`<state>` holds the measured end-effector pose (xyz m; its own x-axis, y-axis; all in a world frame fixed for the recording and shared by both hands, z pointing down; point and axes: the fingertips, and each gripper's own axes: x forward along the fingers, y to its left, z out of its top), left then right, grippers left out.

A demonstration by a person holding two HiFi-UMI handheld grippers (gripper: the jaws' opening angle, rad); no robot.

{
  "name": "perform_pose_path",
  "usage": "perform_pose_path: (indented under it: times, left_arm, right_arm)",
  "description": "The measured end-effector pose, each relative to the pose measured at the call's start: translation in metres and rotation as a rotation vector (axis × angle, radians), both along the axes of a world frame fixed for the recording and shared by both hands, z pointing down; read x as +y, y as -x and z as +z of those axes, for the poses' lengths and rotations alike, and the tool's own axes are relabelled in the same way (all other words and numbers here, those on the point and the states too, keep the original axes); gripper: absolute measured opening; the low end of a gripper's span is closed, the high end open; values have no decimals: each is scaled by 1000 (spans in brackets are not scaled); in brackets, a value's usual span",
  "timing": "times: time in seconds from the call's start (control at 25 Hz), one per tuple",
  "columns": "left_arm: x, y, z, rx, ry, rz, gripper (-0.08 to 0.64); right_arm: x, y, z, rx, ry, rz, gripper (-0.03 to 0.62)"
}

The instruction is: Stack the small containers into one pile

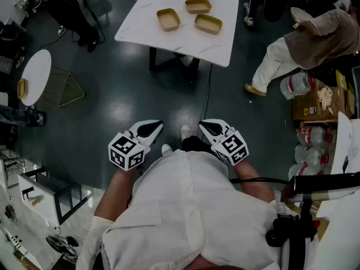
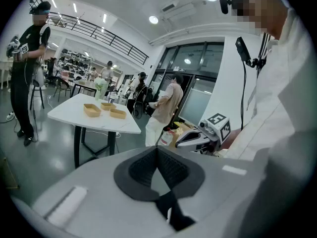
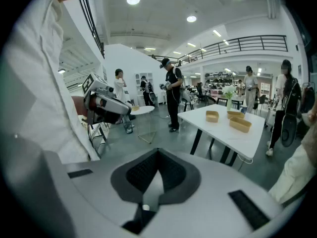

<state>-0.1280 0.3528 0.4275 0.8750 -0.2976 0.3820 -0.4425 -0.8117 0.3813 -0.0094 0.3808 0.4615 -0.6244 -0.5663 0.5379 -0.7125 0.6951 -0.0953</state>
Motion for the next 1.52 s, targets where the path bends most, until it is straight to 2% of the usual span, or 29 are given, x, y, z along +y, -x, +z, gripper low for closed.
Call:
perform_pose_path:
  times: [0.24,0.72,0.88,1.12,1.36,1.44,1.52]
  left_arm:
    - [-25,-16,-11,1,-11,-7,6]
    - [-102,-100,-16,-32,-32,10,6]
    - [-133,-119,-12,-26,-21,-6,7]
    - [-181,-121,-4,-27,0,26,8]
    - [-256,-113,0,-9,-3,105,8]
    - [-282,-106,-2,-3,-1,144,8]
    - [-309,-100,-5,1,-2,185,8]
  right_arm:
    - [-29,-13,-7,-2,-16,-10,3]
    - [-113,-93,1,-55,-14,1,5]
    - [-144,-111,14,-21,-15,-13,5]
    - [-196,-120,26,9,-12,10,6]
    - [-265,-120,36,86,0,78,9]
    - [-288,-115,35,105,8,108,25]
    - [-313,-113,35,130,13,135,71]
